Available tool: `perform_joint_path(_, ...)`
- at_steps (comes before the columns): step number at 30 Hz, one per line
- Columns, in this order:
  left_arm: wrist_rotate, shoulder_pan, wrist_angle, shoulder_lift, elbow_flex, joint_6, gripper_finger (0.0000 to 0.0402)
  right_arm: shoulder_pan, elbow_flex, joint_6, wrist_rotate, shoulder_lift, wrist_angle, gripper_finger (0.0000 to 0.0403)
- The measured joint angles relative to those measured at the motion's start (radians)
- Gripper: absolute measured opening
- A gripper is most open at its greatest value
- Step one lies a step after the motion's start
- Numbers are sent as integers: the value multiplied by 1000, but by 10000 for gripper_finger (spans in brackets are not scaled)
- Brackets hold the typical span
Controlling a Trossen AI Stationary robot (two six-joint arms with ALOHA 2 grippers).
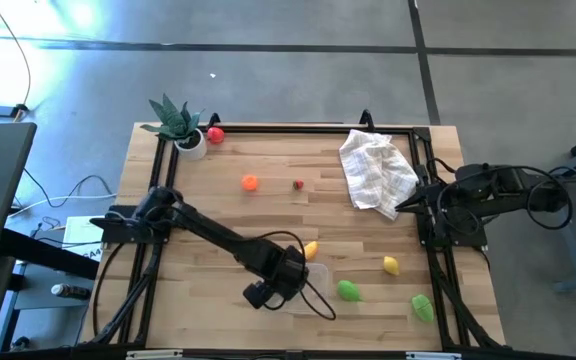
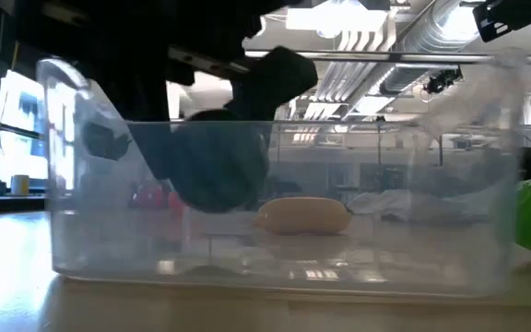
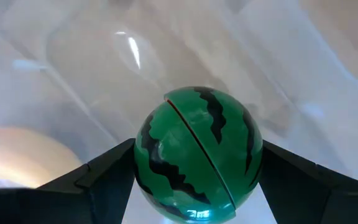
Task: Pick and placing Produce into tupperware
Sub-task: Put the watermelon into the bin
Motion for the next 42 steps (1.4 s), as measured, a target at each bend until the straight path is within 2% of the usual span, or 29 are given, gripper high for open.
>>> perform_joint_path(7,-46,-1,5,25,2,0,294,0,0,0,0,10,0,16)
perform_joint_path(38,-54,-1,-30,28,0,-9,294,0,0,0,0,10,0,16)
perform_joint_path(42,-65,0,-30,28,0,-25,305,0,0,0,0,10,0,16)
